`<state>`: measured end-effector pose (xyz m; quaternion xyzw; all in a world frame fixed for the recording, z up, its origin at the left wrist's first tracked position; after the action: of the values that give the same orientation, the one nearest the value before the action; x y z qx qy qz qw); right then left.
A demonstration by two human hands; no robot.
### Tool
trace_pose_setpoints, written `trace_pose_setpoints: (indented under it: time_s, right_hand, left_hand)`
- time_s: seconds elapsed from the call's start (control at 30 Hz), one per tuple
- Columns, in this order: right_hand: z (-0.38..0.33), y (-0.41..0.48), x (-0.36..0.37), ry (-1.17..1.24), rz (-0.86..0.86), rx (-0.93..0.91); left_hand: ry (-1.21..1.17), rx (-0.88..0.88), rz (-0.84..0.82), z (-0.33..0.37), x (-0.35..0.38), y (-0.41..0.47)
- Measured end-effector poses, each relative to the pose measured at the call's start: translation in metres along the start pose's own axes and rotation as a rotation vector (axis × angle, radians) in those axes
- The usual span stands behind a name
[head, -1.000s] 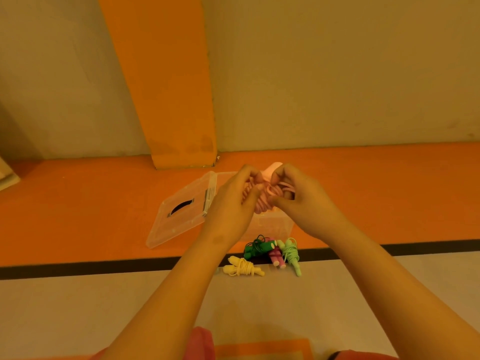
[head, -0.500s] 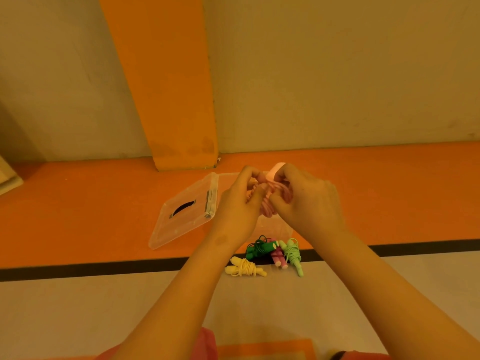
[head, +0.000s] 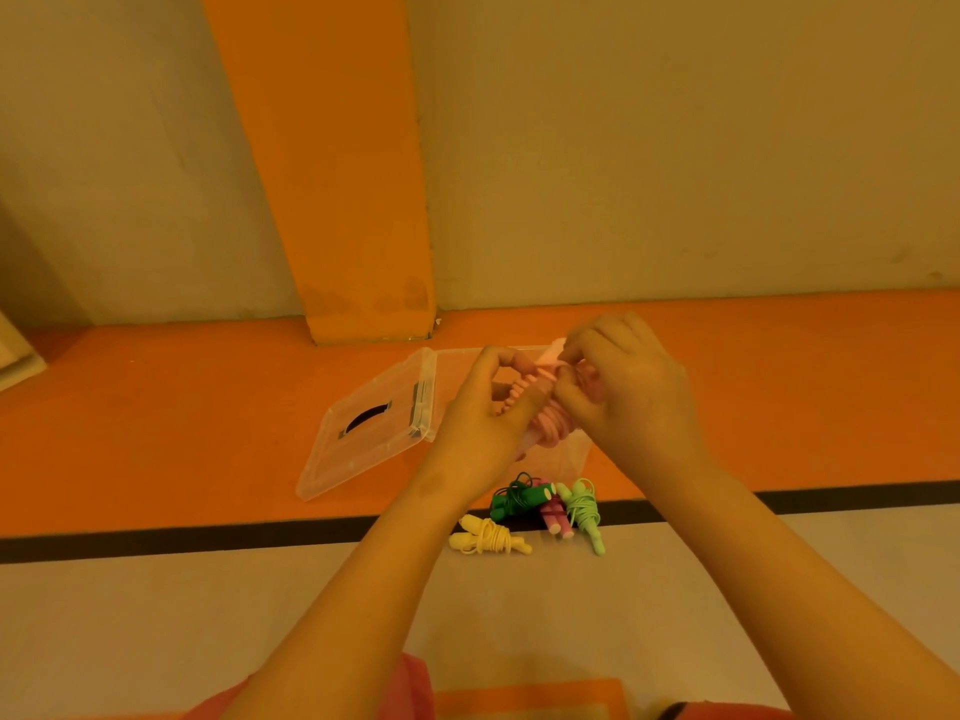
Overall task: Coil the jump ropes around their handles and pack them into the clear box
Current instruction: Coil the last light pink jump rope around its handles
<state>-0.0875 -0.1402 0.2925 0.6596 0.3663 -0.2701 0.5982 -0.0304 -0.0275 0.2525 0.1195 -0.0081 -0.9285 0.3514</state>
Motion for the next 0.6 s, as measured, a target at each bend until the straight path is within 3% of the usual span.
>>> trace_pose_setpoints:
  time_s: [0.17, 0.4, 0.6]
  right_hand:
    - [-0.002, -0.003, -0.008, 0.357, 0.052, -0.01]
    - [-0.018, -0.003, -0.017, 0.53, -0.027, 0.022]
    - [-0.026, -0.002, -0.02, 0.66, -0.019, 0.039]
  left_hand:
    - [-0.057, -0.011, -0.088, 0.0, 0.004, -0.005]
    - [0.148, -0.002, 0.271, -0.028, -0.034, 0.006]
    - [0.074, -0.004, 0.332, -0.038, -0.036, 0.011]
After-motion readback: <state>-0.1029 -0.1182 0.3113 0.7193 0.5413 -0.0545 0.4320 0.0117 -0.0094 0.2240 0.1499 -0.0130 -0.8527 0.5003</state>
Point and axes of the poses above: each hand's wrist, its own y-axis towards the middle knuckle, its own x-axis out of the palm, z = x × y, the point moved 6 cm from there along y, towards the middle knuckle, and after that the axes turned 15 degrees about -z, right-handed, at the moved point
